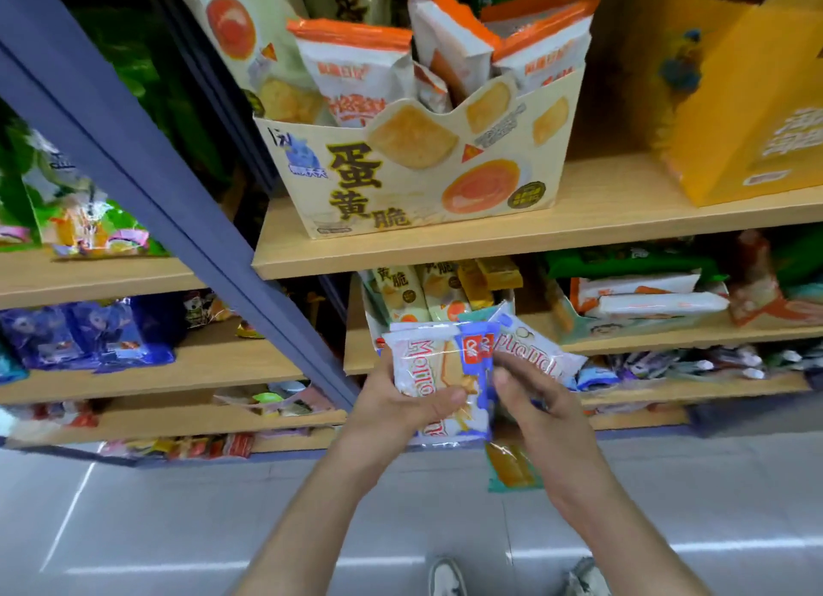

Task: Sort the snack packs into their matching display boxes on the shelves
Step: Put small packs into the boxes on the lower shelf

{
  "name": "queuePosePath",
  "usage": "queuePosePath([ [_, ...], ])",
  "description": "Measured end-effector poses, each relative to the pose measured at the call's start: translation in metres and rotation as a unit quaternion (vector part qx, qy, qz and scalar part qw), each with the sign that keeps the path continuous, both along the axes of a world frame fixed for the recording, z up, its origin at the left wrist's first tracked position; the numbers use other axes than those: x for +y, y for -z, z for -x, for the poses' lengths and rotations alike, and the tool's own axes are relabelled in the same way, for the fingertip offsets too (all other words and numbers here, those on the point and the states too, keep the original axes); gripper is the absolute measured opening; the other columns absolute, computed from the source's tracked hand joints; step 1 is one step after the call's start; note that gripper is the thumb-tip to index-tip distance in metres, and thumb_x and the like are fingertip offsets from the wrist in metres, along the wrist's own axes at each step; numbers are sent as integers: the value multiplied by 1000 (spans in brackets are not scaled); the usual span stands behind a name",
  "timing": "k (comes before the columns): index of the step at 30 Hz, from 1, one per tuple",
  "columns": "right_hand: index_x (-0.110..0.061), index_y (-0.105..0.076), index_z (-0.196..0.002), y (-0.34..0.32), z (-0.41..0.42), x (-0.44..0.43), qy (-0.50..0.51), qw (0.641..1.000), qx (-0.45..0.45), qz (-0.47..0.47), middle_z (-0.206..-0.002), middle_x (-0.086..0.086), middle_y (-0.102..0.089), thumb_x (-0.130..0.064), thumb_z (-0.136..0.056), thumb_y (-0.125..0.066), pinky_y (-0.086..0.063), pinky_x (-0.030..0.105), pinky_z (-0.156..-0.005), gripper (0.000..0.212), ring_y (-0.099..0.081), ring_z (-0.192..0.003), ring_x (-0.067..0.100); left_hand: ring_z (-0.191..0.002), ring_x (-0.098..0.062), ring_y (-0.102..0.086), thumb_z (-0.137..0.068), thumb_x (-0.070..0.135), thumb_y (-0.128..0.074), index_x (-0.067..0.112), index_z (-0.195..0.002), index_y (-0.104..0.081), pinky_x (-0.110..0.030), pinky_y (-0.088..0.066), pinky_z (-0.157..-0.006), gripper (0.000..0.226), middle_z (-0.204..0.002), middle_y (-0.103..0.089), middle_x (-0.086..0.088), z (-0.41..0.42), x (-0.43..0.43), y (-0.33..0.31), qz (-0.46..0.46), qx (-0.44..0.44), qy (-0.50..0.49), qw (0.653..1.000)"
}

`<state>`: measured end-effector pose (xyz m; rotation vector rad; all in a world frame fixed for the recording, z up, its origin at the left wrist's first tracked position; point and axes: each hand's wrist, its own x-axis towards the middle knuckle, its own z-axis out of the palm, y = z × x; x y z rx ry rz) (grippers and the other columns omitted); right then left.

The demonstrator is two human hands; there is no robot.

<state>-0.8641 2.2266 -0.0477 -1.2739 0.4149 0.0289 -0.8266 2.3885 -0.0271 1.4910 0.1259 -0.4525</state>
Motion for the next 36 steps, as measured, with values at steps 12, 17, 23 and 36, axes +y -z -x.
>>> queuePosePath([
  [12, -46, -53, -119, 13, -2, -25, -6, 990, -44, 132, -130, 1, -55, 6, -97, -49, -60, 32, -62, 57, -67, -95, 13, -106, -28, -59, -87, 30, -59, 28, -133, -45, -32, -36, -66, 48, -111, -64, -1, -109, 17, -5, -650, -361, 247, 622],
  [17, -59, -31, -133, 7, 0, -30, 0, 991, -53, 122, -120, -2, -60, 14, -90, -57, -62, 38, -62, 88, -71, -91, 18, -110, -21, -59, -90, 54, -58, 28, -115, -56, -29, -39, -69, 36, -118, -64, 5, -126, 8, -10, -638, -271, 285, 663],
  [23, -52, -14, -149, 14, 2, -39, 20, 995, 0, 99, -103, -1, -73, 10, -80, -72, -60, 29, -60, 110, -74, -87, 18, -127, -28, -47, -82, 79, -45, 19, -140, -37, -42, -45, -92, 84, -140, -47, -5, -114, 11, 23, -699, -269, 225, 624],
  [36, -35, -52, -132, 20, -68, -22, -410, 673, -35, 614, -162, -14, -6, -22, -85, -72, -52, 36, -86, 53, -53, -127, 25, -119, -27, -45, -74, 43, -75, 26, -143, -27, -40, -46, -93, 86, -131, -49, -2, -96, 25, 25, -597, -296, 251, 702],
])
